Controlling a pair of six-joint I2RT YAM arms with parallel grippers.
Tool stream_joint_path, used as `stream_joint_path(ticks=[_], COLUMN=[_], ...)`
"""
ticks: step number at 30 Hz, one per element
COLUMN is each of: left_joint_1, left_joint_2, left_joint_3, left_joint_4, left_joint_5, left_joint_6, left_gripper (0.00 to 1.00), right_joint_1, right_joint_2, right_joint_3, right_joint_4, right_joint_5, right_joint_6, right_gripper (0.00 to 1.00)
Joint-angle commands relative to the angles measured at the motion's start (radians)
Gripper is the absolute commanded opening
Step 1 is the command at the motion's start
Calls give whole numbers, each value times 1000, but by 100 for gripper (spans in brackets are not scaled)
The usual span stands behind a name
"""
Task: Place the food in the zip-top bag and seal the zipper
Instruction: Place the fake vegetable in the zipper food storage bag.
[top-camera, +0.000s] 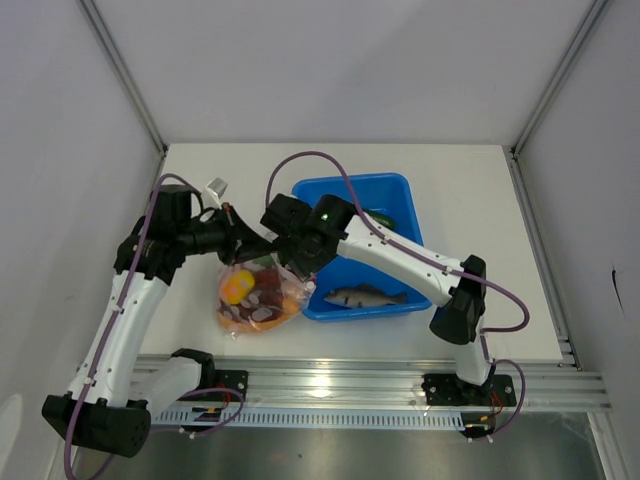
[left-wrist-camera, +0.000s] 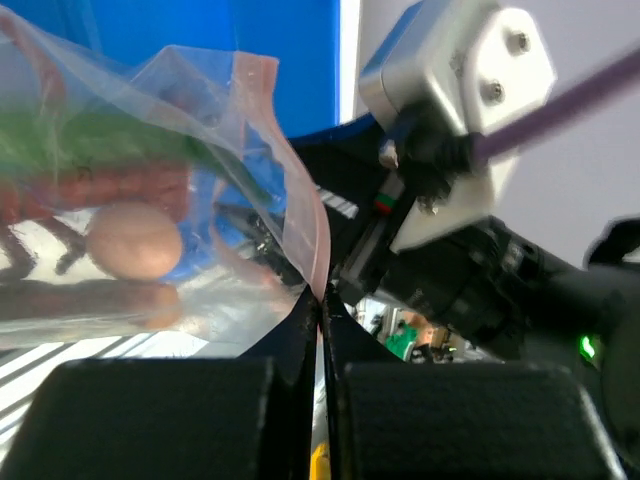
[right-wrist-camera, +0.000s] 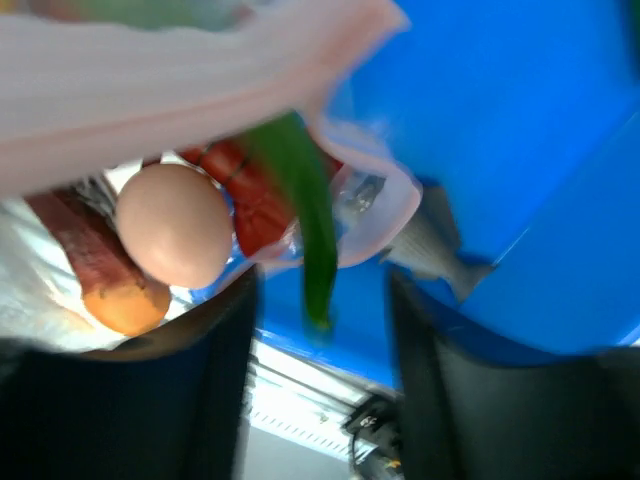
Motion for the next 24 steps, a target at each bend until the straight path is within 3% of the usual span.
stream_joint_path(ticks=[1,3,16,24], left_joint_1=[2,2,2,2], left_joint_2=[-27,-28,-39,-45], left_joint_3=[18,18,-2,-22], left_joint_4=[57,58,60,37], left_joint_5=[60,65,63,53], left_joint_6=[3,1,0,-3], left_gripper=[0,1,1,0], right_joint_1=[5,-5,-120,-414], right_joint_2=[-94,-149,-410,-544], right_joint_3=[-75,-115,-343,-574], right_joint_4=[63,137,337,567], right_joint_5=[-18,-66,-121,-196], right_joint_6=[0,26,106,86], right_gripper=[64,75,73,74])
